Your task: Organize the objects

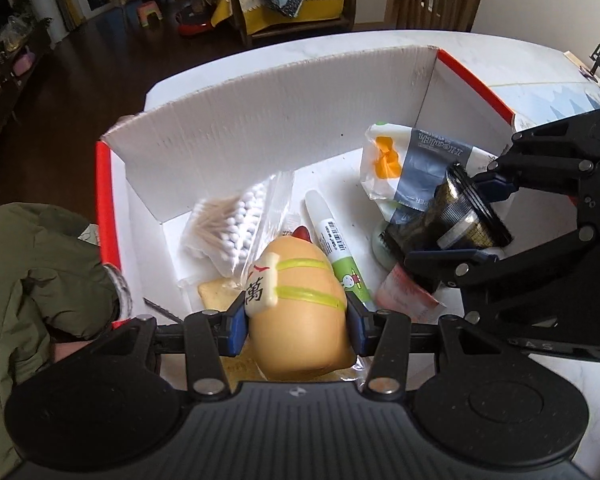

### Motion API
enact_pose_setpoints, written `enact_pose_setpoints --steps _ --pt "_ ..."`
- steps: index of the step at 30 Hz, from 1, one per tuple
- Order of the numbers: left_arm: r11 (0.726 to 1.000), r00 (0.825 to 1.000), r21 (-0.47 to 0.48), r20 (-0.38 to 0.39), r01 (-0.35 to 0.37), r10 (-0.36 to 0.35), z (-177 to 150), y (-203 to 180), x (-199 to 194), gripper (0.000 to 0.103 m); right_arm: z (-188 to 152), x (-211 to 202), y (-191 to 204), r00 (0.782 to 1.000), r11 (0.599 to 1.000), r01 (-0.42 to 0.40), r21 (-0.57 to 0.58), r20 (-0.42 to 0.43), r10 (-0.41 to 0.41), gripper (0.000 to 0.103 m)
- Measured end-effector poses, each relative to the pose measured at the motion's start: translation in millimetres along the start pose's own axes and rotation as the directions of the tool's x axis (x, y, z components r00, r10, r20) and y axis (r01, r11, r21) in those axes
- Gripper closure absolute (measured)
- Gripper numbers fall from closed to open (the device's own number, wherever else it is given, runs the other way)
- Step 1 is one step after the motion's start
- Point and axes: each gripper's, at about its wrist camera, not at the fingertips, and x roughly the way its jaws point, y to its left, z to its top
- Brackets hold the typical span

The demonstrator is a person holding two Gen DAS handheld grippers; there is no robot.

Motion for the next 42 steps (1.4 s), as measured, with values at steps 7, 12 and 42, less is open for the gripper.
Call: enact_pose_setpoints --steps 7,12,42 --pt "1.000 0.999 0.007 -0.031 0.026 -0.026 0.2 -0.7 9.2 0.051 -3.4 -7.0 -4.6 0.999 0.999 -0.034 0.015 0.011 0.034 0.055" --pt "0.999 0.999 0.001 -0.008 0.049 -0.049 -3.7 -3.6 3.5 0.039 -6.1 -21.3 -7.7 0.998 0.999 -0.046 0.020 0.035 0.045 0.047" --pt "0.995 0.941 -0.088 0.338 0.053 -0.020 -45.5 -37.7 -117.9 0.020 -33.5 -150.5 -13.7 0.950 0.995 -0.077 0.060 0.307 0.055 0.016"
